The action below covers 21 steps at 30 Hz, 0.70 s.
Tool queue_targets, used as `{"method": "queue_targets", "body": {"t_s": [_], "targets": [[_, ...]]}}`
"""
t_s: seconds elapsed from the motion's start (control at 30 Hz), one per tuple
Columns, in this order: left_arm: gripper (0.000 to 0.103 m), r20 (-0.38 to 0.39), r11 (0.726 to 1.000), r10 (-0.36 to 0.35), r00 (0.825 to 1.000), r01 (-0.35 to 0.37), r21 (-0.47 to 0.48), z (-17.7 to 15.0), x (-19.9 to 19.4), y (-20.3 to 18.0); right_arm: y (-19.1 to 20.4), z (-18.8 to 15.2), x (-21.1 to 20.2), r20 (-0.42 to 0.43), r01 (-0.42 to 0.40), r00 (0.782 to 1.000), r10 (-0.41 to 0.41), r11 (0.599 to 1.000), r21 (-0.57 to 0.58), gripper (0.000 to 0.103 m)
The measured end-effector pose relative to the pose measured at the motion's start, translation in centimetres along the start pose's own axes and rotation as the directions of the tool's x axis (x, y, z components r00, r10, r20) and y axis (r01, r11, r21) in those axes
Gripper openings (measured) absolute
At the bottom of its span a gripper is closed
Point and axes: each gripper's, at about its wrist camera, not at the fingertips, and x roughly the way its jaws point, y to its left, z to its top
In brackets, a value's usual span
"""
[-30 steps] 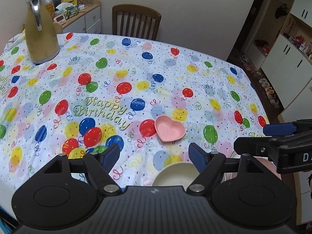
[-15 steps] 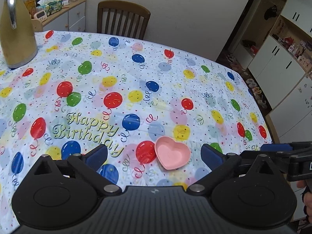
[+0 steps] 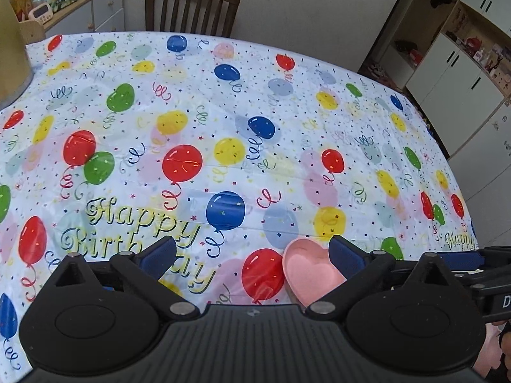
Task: Organize plates and bowls
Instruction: 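Move both grippers toward the pink heart-shaped dish, then close both grippers on the rim of the pink heart dish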
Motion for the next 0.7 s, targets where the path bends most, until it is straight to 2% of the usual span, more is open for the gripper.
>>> {"method": "queue_targets", "body": {"t_s": [0.17,0.33,0.43,0.5,0.7], "targets": [[0.102,-0.021,1.000,-0.013,1.000,0.013,0.003,0.0,1.4,0.4,-0.1,0.2,1.8,-0.010,0.019,1.000,-0.019,1.000,-0.001,0.089],[0.101,-0.023,0.999,-0.038,0.999,0.039,0.026,0.0,2.2,0.5,0.2,0.2,3.0,-0.021,0.001,1.000,-0.002,1.000,-0.026,0.079],[0.088,-0.043,0.998,-0.058,0.997,0.060,0.035,0.0,2.8,0.5,0.5,0.3,3.8,-0.029,-0.009,1.000,0.008,0.999,-0.046,0.074],[0.073,-0.060,0.997,-0.068,0.996,0.070,0.039,-0.1,3.1,0.5,0.7,0.4,4.2,-0.034,-0.010,0.999,0.008,0.998,-0.055,0.071],[0.049,-0.107,0.990,-0.124,0.986,0.130,0.049,-0.6,4.1,0.2,0.9,0.6,5.5,-0.058,-0.027,0.998,0.023,0.998,-0.064,0.056]]}}
